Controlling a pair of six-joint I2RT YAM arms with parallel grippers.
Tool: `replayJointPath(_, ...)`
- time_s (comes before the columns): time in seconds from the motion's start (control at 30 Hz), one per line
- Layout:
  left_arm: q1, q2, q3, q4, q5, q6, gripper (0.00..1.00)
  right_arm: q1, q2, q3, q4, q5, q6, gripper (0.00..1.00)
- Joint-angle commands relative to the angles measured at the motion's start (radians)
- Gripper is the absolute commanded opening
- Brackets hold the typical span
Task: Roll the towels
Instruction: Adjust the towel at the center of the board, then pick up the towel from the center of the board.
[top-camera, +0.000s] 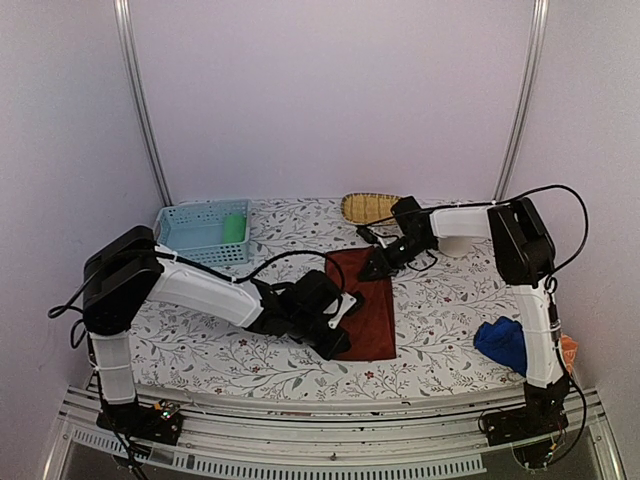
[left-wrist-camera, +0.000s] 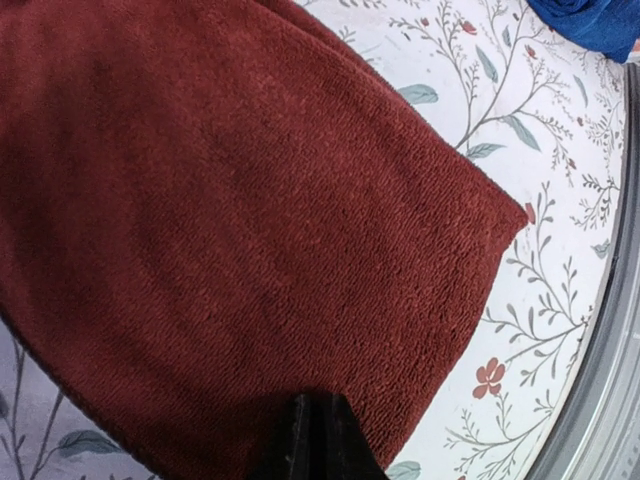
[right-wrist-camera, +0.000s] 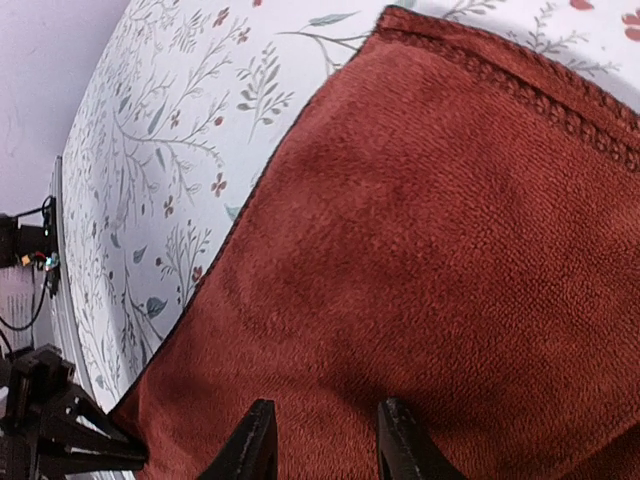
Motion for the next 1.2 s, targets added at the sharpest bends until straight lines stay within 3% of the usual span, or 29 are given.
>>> replayJointPath(0.0,-0.018,-0.007,0.067,-0.099,-0.018,0.085,0.10,-0.014,-0.155,0.001,-0.055,-0.018,-0.112,0.39)
replayJointPath(0.13,-0.020,-0.114,0.057,-0.097,-0.037,0.119,0.16,-0.014,-0.339,-0.092,-0.058,0.036,-0.206,0.46)
replayJointPath(0.37,-0.028,-0.367,-0.077,-0.018,-0.213,0.226,0.31,-0.014,-0.628,-0.345,-0.095,0.077,-0.374,0.48)
replayJointPath(0.5,-0.017,-0.459,-0.150,0.023,-0.391,0.267,0.61,-0.013,-0.737,-0.443,-0.179,0.029,-0.486,0.48)
replayJointPath(0.57,-0.002,-0.471,-0.172,0.042,-0.427,0.280,0.67,-0.005,-0.800,-0.511,-0.181,0.006,-0.553,0.47)
replayJointPath(0.8,0.021,-0.442,-0.215,0.053,-0.352,0.240,0.66,0.186,-0.917,-0.744,-0.070,0.224,-0.652,0.46)
replayJointPath(0.97,0.022,-0.471,-0.295,0.085,-0.322,0.217,0.59,0.329,-0.895,-0.833,0.038,0.365,-0.653,0.43)
replayJointPath(1.17,0.021,-0.513,-0.358,0.059,-0.348,0.211,0.51,0.396,-0.832,-0.878,0.124,0.494,-0.682,0.44)
